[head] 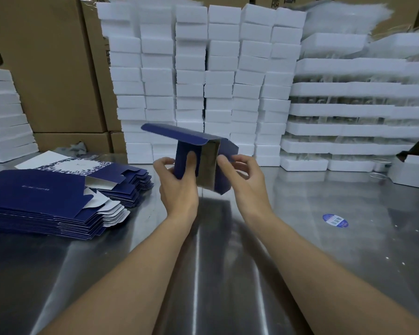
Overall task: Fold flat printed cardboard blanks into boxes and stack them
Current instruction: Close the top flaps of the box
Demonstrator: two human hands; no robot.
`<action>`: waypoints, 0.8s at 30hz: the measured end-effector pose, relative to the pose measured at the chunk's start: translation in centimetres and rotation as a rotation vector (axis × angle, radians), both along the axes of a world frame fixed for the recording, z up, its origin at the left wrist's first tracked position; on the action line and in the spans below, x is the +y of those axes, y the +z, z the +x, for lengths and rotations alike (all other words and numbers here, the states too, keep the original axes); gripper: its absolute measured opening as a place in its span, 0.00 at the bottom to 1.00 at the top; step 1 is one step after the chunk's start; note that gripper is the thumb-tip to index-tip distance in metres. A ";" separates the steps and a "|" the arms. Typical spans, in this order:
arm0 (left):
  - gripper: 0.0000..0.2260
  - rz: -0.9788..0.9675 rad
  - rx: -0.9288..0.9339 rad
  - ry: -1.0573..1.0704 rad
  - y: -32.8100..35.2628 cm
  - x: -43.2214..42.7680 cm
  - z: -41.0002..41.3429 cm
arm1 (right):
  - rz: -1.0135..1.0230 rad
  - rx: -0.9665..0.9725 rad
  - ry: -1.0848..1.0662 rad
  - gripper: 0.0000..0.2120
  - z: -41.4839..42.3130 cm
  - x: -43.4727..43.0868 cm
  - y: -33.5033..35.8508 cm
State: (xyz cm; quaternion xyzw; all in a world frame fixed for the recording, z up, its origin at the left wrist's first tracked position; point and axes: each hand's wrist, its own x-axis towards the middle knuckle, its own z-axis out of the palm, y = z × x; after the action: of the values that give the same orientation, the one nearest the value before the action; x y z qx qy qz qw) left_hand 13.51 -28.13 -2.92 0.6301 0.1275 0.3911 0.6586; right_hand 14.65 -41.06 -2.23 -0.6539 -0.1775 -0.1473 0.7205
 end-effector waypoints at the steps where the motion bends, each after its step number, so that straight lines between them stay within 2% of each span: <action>1: 0.23 -0.018 -0.013 -0.014 0.2 -0.2 -0.3 | -0.022 -0.022 0.014 0.32 0.0 0.2 -0.2; 8: 0.50 -0.178 0.142 0.012 2.0 -0.3 -0.9 | -0.225 -0.089 0.008 0.43 0.3 0.5 -1.9; 9: 0.50 -0.172 0.138 0.000 2.0 -0.4 -1.0 | -0.233 -0.081 -0.006 0.44 0.2 0.6 -1.9; 11: 0.41 -0.144 0.081 -0.059 2.0 -0.7 -1.1 | -0.229 -0.055 -0.056 0.42 0.1 0.8 -1.7; 15: 0.24 0.076 -0.116 -0.108 1.5 -1.6 -0.8 | -0.307 0.146 -0.230 0.16 0.6 0.2 -0.7; 17: 0.19 0.129 -0.225 -0.075 1.4 -2.1 -0.8 | -0.230 0.319 -0.162 0.20 0.8 -0.2 -0.7; 19: 0.21 0.130 -0.251 -0.077 1.1 -2.4 -0.7 | -0.064 0.401 -0.089 0.20 0.8 -0.3 -0.5; 21: 0.23 0.263 -0.173 -0.085 0.5 -2.2 0.0 | 0.037 0.424 -0.041 0.18 0.8 -0.1 -0.2; 24: 0.24 0.524 0.001 -0.085 -0.7 -1.9 0.7 | -0.034 0.393 -0.017 0.17 0.5 0.2 -0.3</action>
State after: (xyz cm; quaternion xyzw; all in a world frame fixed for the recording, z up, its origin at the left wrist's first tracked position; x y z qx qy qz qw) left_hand 14.18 -30.05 -3.63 0.7842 -0.0043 0.3824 0.4886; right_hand 15.12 -40.85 -2.51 -0.6836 -0.0306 -0.0198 0.7289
